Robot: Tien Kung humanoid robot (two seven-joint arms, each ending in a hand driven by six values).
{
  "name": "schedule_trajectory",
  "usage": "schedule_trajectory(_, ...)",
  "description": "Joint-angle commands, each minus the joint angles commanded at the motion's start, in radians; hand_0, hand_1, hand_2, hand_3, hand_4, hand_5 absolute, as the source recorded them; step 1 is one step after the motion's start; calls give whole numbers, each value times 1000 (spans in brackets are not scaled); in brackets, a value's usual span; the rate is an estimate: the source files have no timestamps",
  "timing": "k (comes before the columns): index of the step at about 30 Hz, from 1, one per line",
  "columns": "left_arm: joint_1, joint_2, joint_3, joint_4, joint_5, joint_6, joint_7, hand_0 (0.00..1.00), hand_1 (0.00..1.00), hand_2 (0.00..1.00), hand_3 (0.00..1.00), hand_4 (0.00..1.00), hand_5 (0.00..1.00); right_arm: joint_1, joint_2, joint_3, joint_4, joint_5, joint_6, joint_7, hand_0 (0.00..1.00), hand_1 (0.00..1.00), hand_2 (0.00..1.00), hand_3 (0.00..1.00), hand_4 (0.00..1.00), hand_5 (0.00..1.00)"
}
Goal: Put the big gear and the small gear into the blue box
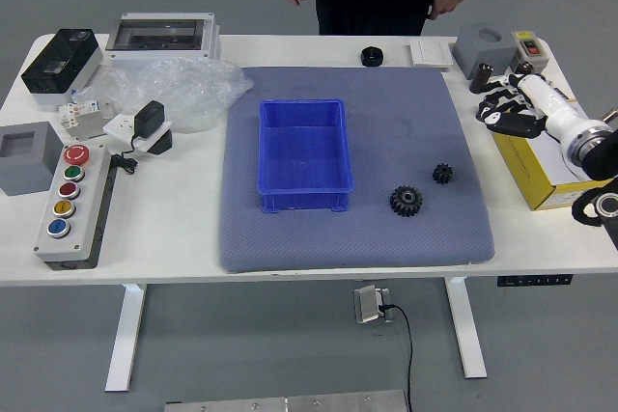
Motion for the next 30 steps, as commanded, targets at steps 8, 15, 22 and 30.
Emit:
schedule_trajectory(8,1,0,0,0,2,-1,1,838,811,807,802,695,364,36,-4,-81,-2,-171,54,-24,700,657,755,765,531,185)
schedule_trajectory(15,0,2,-1,0,8,-2,2,838,811,807,802,695,364,76,-5,-205,-20,-340,91,-39,705,679,784,840,536,177)
schedule_trajectory(22,-3,3,1,0,9,-4,1,838,810,806,802,695,364,122,4,-322,-54,-418,103,-35,726,704,826,899,545,172)
schedule_trajectory(30,-2,4,1,0,11,-4,2,838,809,806,802,695,365,160,23,-413,-113,-418,93,-18,731,707,834,899,563,155)
